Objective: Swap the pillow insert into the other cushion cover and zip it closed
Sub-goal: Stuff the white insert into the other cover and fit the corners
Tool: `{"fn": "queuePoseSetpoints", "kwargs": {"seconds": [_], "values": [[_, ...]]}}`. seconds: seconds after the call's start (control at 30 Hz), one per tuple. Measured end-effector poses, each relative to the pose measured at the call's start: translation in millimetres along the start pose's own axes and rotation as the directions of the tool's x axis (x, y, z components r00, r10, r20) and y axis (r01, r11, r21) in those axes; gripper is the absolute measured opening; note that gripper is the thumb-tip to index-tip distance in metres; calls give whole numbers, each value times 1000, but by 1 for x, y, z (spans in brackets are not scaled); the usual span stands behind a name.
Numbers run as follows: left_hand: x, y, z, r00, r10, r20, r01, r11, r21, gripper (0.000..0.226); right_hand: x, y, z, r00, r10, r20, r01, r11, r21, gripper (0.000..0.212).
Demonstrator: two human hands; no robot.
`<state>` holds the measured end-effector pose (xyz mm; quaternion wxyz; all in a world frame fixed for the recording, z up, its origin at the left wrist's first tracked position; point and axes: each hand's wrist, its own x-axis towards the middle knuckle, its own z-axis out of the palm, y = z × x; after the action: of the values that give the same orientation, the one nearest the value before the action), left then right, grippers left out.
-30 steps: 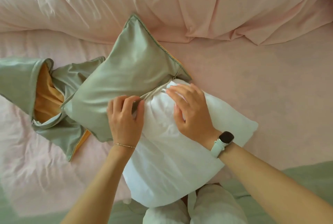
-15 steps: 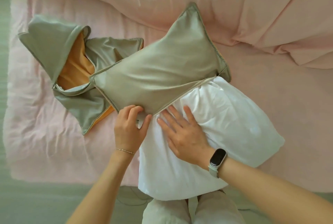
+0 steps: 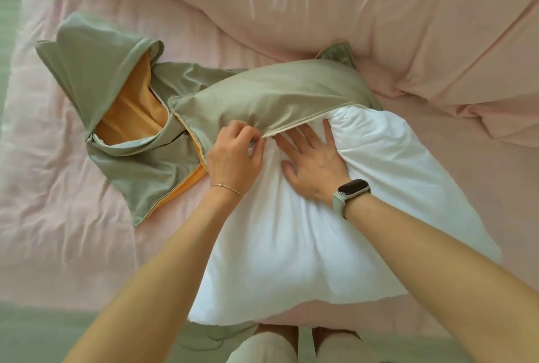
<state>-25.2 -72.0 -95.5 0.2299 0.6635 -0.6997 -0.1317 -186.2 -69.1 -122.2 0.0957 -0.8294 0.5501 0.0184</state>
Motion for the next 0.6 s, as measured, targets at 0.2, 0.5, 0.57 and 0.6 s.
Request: {"fn": "queuePoseSetpoints", "kwargs": {"seconds": [0.2, 0.5, 0.57, 0.6], "values": [[-40, 2, -17, 990, 8, 137, 19, 981, -195, 26, -6, -1, -1, 991, 27, 129, -38, 996, 83, 71], [-106, -8, -21, 972, -25, 235, 27, 1000, -6, 14, -128, -13, -35, 977, -83, -198, 169, 865, 472, 34], [-111, -7, -21, 975, -4, 221, 7, 1000, -14, 12, -120, -5, -54, 931, 59, -360, 131, 867, 481, 32], [-111, -7, -21, 975, 1, 221, 3, 1000, -16, 12, -109, 3, -60, 901, 121, -417, 79, 898, 432, 32]]}}
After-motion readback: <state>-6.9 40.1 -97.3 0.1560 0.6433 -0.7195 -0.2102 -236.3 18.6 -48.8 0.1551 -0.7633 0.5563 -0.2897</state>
